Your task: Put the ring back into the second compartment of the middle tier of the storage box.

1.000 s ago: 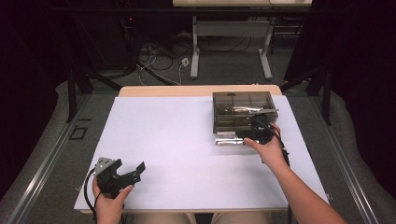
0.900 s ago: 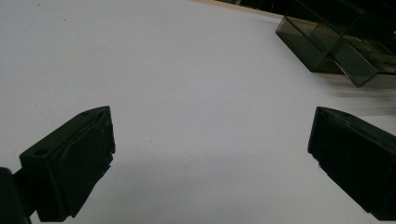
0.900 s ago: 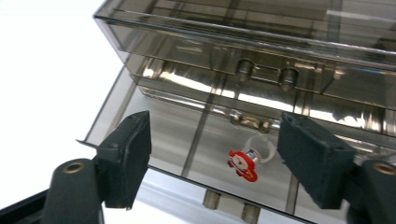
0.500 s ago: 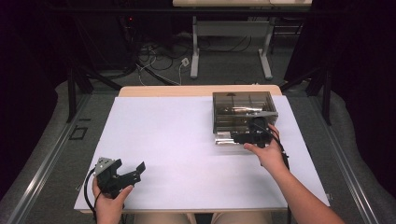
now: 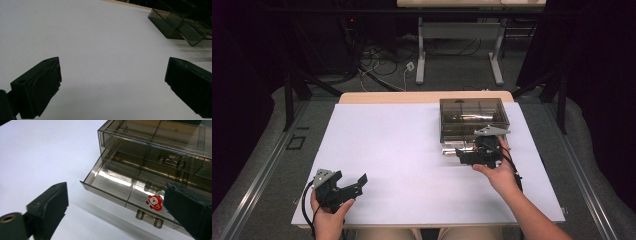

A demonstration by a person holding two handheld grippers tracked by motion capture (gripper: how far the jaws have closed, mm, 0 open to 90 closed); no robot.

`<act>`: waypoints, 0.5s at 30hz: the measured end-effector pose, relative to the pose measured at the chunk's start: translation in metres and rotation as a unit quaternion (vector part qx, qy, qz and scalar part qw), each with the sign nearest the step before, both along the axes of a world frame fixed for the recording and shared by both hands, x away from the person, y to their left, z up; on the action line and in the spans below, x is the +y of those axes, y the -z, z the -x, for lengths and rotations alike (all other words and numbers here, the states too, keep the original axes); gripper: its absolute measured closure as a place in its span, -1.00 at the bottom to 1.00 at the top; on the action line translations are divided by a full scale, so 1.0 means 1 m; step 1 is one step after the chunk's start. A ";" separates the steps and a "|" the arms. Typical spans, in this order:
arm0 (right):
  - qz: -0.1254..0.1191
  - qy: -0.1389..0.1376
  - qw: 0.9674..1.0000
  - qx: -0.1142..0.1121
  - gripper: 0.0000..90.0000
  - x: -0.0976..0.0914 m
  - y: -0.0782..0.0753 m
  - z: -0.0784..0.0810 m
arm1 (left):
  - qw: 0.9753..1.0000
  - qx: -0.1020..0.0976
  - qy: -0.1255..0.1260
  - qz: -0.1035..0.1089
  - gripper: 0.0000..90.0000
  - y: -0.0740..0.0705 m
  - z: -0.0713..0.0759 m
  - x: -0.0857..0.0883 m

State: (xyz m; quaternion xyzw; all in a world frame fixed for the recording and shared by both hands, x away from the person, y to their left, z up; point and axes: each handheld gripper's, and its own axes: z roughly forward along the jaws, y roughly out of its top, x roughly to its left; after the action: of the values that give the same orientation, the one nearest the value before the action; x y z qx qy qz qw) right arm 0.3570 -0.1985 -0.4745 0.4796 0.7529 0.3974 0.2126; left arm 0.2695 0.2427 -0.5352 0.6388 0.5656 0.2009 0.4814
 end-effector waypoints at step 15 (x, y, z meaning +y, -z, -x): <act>-0.015 -0.003 1.000 -0.026 -1.00 -0.007 0.007 0.028 | 1.000 -0.001 -0.001 -0.001 -0.98 0.000 0.001 0.000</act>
State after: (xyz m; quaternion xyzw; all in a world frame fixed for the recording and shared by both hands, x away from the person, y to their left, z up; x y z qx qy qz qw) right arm 0.3293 -0.2056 -0.4810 0.4699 0.7424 0.4219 0.2236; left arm 0.2683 0.2429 -0.5347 0.6382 0.5656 0.2030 0.4812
